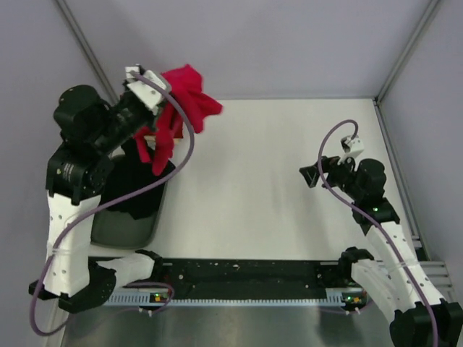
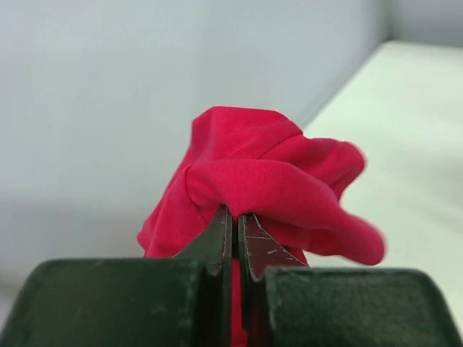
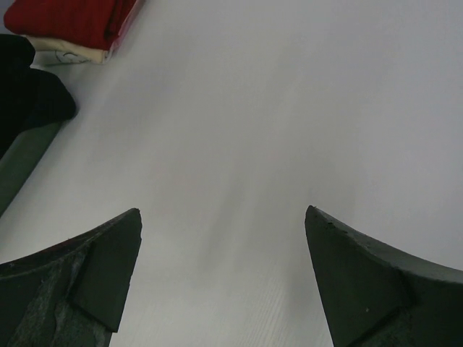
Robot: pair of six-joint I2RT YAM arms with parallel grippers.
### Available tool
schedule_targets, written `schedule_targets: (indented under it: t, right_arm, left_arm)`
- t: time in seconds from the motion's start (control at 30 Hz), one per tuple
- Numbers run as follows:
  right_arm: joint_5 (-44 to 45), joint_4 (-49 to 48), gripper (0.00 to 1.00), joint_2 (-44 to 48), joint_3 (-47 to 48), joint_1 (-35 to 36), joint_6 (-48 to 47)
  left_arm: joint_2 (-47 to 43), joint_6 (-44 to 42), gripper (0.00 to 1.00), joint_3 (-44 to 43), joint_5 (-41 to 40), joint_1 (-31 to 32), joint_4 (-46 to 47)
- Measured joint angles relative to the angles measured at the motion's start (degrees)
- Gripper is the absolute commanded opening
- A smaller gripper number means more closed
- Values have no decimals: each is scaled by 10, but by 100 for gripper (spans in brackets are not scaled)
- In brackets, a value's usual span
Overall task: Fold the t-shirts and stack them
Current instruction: Move the tshirt to the center of the board
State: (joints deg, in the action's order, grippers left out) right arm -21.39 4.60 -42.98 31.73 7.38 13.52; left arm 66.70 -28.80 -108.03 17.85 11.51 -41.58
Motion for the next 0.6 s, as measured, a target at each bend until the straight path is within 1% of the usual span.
schedule_targets:
  t: [0.07,0.1,0.13,0.17,0.2,0.23,0.27,0.37,0.47,0.53,0.6]
  right_arm:
    - [6,12,94,1,19,0,12]
    - [12,19,95,1,28,0,17]
    - [27,37,94,0,44,0,25]
    - [38,47,95,0,56,0,29]
    - [53,63,95,-2,71,0,33]
    - [67,77,96,-6,87,0,36]
    - [82,91,96,-12,101,0,37]
    - [116,127,95,-35,133,-1,38]
    - [132,165,90,-71,151,-4,36]
    - [134,195,85,-97,157,-5,34]
    - [133,221,83,-116,157,-4,32]
  left_arm:
    - [25,7,0,-16,14,110,0]
    - [41,7,0,-19,15,144,0]
    - [61,3,6,-20,6,186,0]
    - [89,-4,26,-19,-1,230,-1]
    - [113,-12,63,-15,-4,257,0]
    - [140,-19,84,-8,-2,285,1]
    - [175,-24,97,0,2,304,0]
    - [279,-26,99,7,5,328,-14]
    - [363,-20,99,7,-25,324,-38]
    - [379,-16,98,21,-40,315,-48]
    - [356,-15,98,59,-47,299,-45]
